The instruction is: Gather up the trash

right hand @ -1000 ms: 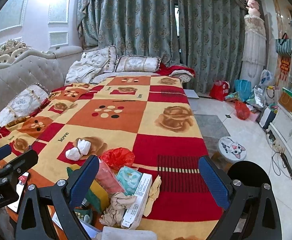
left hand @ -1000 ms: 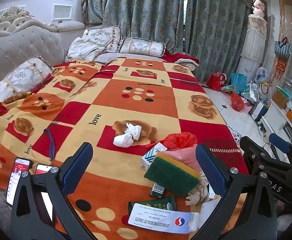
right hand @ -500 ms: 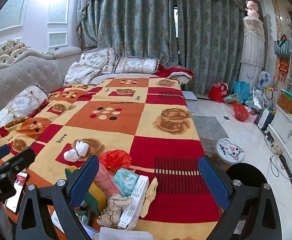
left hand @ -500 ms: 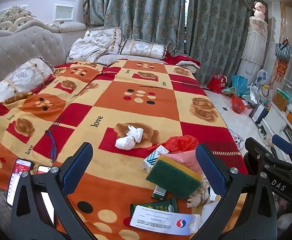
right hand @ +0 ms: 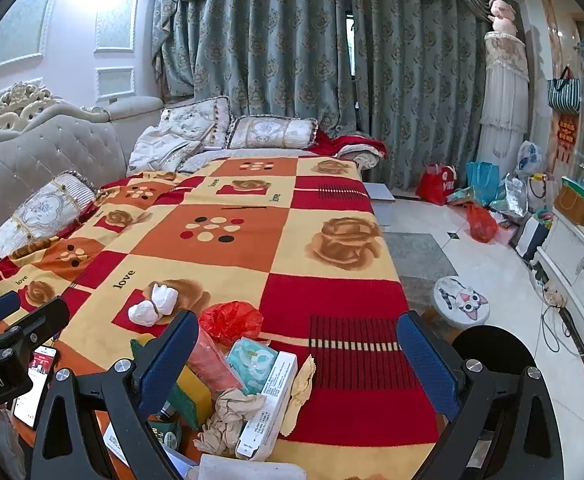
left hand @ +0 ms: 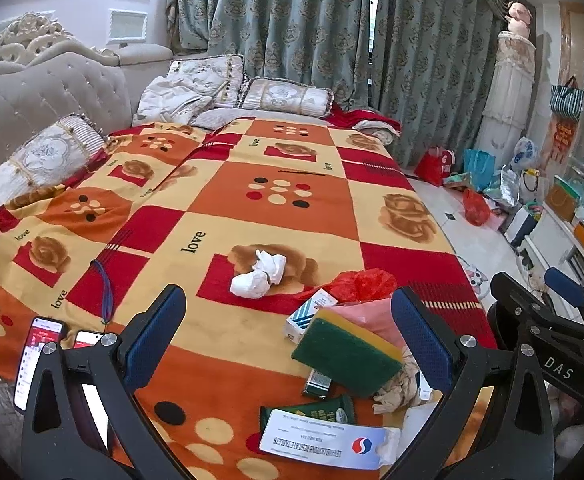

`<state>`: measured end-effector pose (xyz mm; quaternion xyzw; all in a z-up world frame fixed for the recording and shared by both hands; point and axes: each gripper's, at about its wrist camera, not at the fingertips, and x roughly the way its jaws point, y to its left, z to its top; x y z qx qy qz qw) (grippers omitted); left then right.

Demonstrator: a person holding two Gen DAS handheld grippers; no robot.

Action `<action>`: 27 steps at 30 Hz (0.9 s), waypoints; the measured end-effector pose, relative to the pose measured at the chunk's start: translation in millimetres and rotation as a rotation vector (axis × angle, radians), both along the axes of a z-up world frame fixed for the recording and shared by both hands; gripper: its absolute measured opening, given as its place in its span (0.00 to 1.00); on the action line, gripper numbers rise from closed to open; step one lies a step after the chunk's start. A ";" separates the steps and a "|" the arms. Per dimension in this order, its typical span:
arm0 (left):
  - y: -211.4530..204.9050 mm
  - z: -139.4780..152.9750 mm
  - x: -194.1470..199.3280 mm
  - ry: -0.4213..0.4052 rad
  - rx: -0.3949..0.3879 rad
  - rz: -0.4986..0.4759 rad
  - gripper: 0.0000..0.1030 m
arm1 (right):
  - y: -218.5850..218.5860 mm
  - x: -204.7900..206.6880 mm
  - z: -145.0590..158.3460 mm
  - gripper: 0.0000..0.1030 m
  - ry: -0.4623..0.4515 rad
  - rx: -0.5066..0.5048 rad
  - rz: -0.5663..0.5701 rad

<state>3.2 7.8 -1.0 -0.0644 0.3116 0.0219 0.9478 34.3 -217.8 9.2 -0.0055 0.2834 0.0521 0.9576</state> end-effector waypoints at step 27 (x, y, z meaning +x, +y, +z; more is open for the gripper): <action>17.6 -17.6 2.5 0.064 0.014 0.023 0.99 | -11.6 2.1 -15.5 0.96 0.070 -0.027 0.039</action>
